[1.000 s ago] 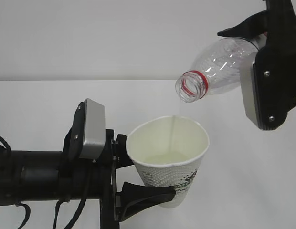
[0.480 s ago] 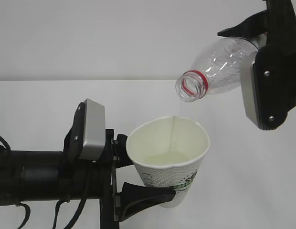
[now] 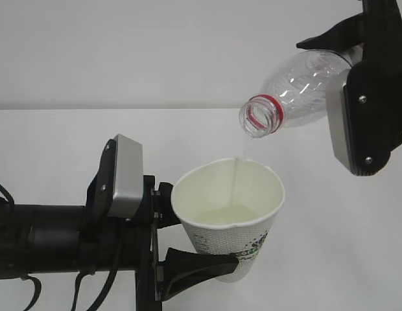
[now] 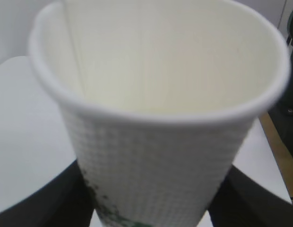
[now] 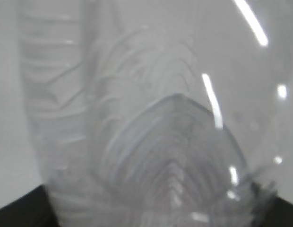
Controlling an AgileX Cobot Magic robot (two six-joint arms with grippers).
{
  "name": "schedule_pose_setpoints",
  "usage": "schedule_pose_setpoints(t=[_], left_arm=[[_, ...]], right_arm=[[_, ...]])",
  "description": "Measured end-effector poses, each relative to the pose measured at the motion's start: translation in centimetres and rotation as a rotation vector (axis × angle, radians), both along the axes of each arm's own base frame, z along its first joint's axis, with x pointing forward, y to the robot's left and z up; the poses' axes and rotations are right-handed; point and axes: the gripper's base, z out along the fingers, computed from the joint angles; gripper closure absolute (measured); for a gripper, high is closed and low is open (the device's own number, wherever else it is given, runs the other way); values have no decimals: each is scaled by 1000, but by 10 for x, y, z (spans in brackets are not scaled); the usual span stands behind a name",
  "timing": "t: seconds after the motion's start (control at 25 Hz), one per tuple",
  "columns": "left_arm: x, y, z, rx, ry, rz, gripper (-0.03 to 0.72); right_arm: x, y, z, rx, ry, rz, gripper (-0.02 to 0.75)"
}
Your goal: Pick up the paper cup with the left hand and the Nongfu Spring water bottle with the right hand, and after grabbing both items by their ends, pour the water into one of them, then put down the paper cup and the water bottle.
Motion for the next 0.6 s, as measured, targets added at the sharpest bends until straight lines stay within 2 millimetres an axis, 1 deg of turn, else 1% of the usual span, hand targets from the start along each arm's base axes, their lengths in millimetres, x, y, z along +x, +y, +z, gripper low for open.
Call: schedule_pose_setpoints(t=[0.6], left_arm=[[0, 0, 0, 0, 0, 0, 202]], right_arm=[[0, -1, 0, -2, -4, -10, 260]])
